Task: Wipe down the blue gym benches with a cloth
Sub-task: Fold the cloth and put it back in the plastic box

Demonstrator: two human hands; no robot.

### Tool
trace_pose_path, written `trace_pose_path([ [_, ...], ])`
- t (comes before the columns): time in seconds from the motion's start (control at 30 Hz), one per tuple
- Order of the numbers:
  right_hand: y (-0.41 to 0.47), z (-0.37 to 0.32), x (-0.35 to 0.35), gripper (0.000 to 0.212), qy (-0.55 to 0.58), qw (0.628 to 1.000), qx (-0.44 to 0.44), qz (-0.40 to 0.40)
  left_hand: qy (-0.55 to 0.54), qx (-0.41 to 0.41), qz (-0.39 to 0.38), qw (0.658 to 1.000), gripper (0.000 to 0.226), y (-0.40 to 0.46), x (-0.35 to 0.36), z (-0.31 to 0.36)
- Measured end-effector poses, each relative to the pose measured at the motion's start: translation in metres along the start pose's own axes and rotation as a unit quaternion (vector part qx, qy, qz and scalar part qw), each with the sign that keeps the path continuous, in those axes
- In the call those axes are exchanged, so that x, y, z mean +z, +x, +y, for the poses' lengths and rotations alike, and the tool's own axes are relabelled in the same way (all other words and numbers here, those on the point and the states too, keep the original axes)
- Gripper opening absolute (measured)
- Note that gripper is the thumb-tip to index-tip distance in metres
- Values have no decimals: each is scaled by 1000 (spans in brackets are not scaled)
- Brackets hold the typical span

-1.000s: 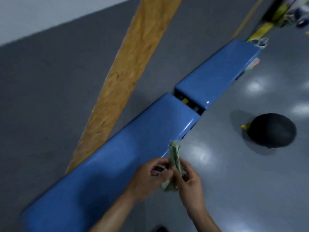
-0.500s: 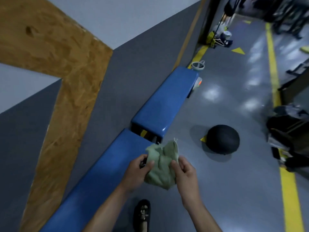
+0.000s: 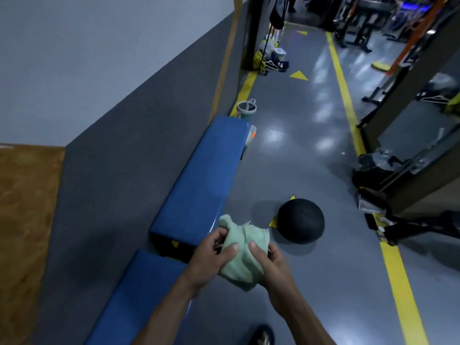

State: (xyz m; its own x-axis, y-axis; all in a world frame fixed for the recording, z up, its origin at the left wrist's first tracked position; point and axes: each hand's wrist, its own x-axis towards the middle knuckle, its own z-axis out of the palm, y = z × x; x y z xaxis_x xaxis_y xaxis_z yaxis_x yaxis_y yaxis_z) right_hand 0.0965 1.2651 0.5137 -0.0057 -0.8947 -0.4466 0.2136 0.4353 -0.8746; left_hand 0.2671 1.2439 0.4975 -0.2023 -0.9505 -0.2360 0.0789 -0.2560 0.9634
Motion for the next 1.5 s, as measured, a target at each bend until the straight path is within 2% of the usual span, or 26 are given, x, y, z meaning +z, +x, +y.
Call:
trace_pose_path([
  [0.07,33,-11,-11,45,-18,1000,6,14,58,13,-35,998,17,38,9,8],
  [0.13,74,-21,-27,40,-36,998,5,55,115,28,-36,992,16,83,18,14],
  [0.23,139,-42,-55,26,-23,996,10,88,168,36,-2,985,16,156,33,20],
  [0.5,304,-140,-96,24,-32,997,22,74,265,61,87,958,21,334,71,54],
  [0.57,342,-166,-94,22,-42,998,27,47,252,72,90,961,33,369,73,73],
  [0.7,429,-212,-80,17,-29,998,47,14,209,63,32,975,44,454,60,101],
  [0.83,519,-263,-66,38,1,998,61,-17,206,63,-22,976,27,553,39,121],
  [0.93,580,-301,-59,26,-20,999,20,23,146,30,-36,988,20,628,28,139],
  [1.03,633,-334,-56,18,-25,998,3,58,63,21,30,997,17,692,21,159],
  [1.1,665,-352,-55,17,-2,997,12,70,51,10,73,996,22,728,15,167],
  [1.2,708,-377,-57,20,33,997,23,65,37,-48,23,998,42,775,12,170],
  [1.27,744,-392,-62,24,50,996,39,62,-8,-76,-8,997,41,811,13,168],
  [1.37,805,-410,-77,26,52,995,65,62,-41,-93,18,995,31,868,17,164],
  [1.5,892,-438,-100,21,5,996,89,-16,-54,-116,67,990,28,965,30,160],
])
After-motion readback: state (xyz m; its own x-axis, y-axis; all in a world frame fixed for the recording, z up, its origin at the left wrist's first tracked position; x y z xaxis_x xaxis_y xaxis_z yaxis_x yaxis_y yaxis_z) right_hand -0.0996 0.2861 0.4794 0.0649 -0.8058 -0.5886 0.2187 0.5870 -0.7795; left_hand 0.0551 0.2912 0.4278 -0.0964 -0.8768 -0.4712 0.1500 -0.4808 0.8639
